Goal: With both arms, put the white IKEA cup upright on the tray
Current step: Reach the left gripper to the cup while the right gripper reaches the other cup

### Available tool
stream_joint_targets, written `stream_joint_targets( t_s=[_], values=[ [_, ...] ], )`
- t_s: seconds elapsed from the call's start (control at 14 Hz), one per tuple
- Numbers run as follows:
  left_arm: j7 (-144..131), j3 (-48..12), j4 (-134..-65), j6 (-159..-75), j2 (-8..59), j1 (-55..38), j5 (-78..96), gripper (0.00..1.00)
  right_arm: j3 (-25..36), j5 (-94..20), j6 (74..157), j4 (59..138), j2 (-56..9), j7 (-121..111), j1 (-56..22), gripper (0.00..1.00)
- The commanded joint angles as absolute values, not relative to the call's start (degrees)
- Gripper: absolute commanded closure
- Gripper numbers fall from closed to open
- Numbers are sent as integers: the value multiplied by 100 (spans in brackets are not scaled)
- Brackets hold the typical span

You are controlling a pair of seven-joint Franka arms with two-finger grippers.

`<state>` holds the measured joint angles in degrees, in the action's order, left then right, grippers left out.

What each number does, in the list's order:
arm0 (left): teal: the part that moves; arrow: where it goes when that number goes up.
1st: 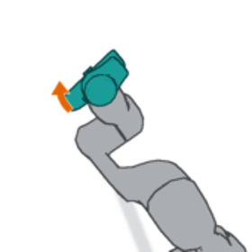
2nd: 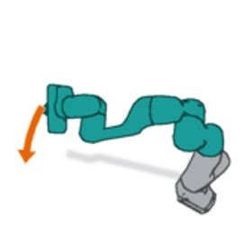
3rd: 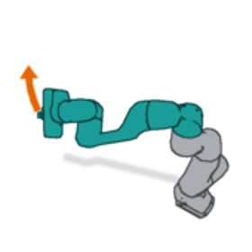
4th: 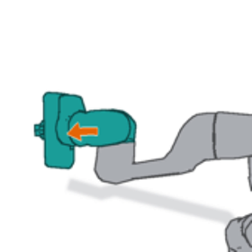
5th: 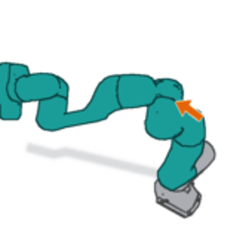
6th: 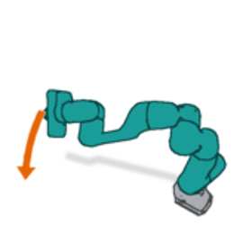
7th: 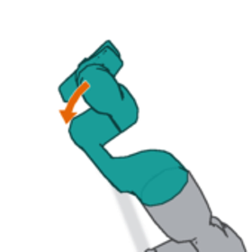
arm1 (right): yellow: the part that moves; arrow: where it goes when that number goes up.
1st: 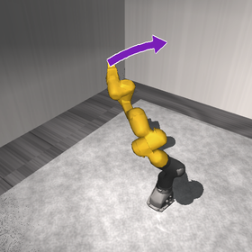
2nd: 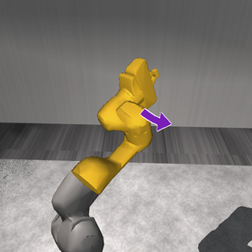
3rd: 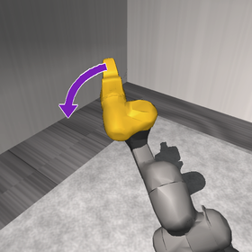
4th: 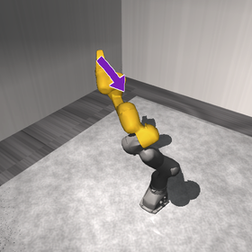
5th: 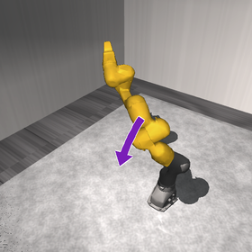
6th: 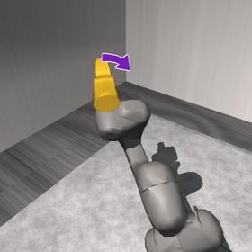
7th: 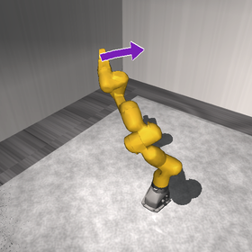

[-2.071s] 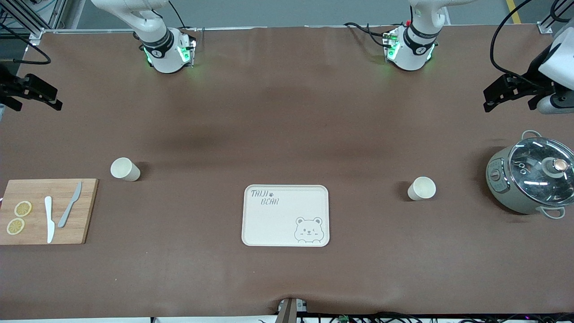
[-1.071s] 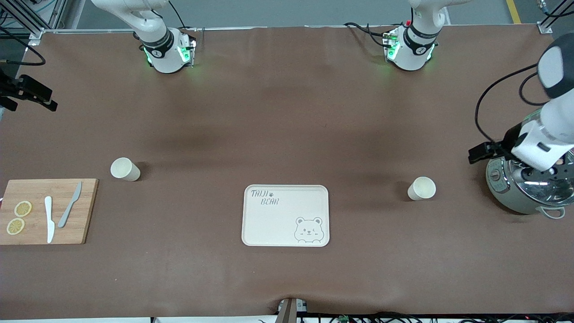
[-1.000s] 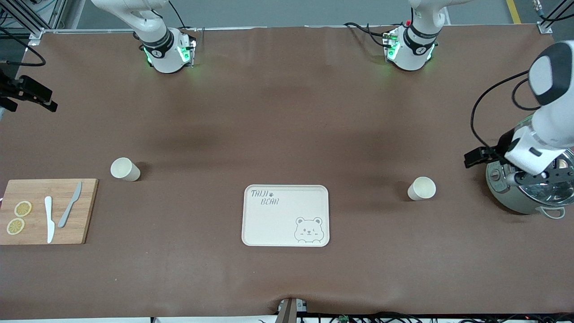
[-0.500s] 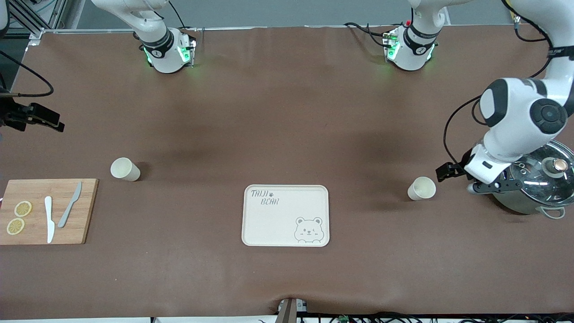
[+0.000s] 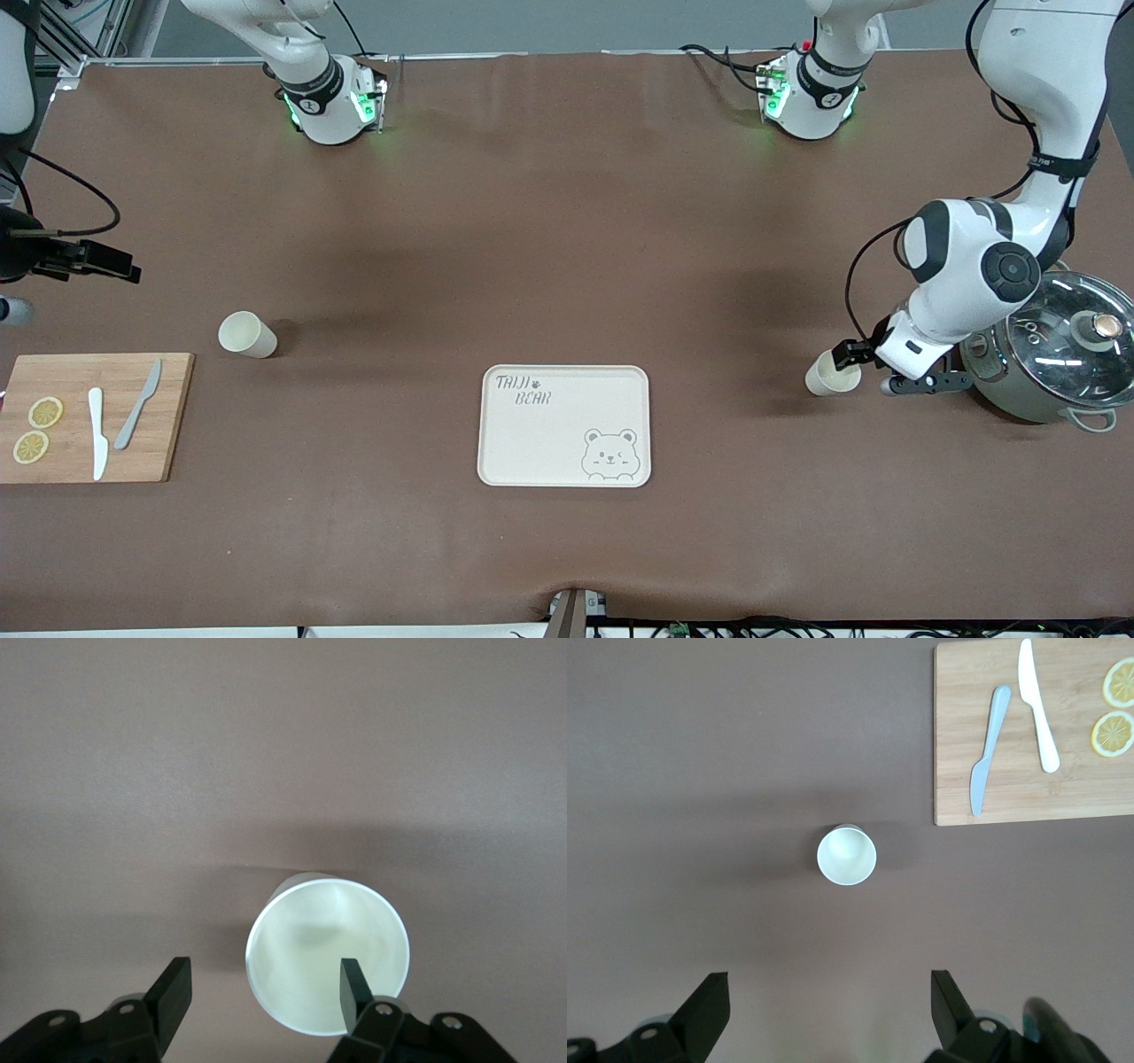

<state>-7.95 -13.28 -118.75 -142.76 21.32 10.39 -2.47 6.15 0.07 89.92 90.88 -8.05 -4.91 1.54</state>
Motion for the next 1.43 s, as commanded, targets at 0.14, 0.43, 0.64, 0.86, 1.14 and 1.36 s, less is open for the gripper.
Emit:
stream_joint_targets(
  t_s=[0.14,0.43,0.64,0.86,1.14,1.36],
  values=[
    [-756,-1354,-11865,-14388,2276,1081,-193,64,562,-53,9525,9481,-976,-527,272,0],
    [-686,-1380,-11751,-14388,2338,1037,-202,100,562,-53,10439,10325,-958,-527,351,0],
    [-668,-1406,-11663,-14344,2303,976,-211,100,562,-53,11037,10879,-940,-527,404,0],
    [-712,-1564,-11418,-14178,2276,888,-211,100,562,-53,11670,11450,-905,-527,554,0],
    [-782,-1810,-10707,-13484,2346,721,-211,100,562,-61,12505,12119,-914,-527,642,0],
    [-1097,-1811,-10407,-13377,2452,300,-193,100,554,-62,13155,12549,-932,-519,650,0]
  ],
)
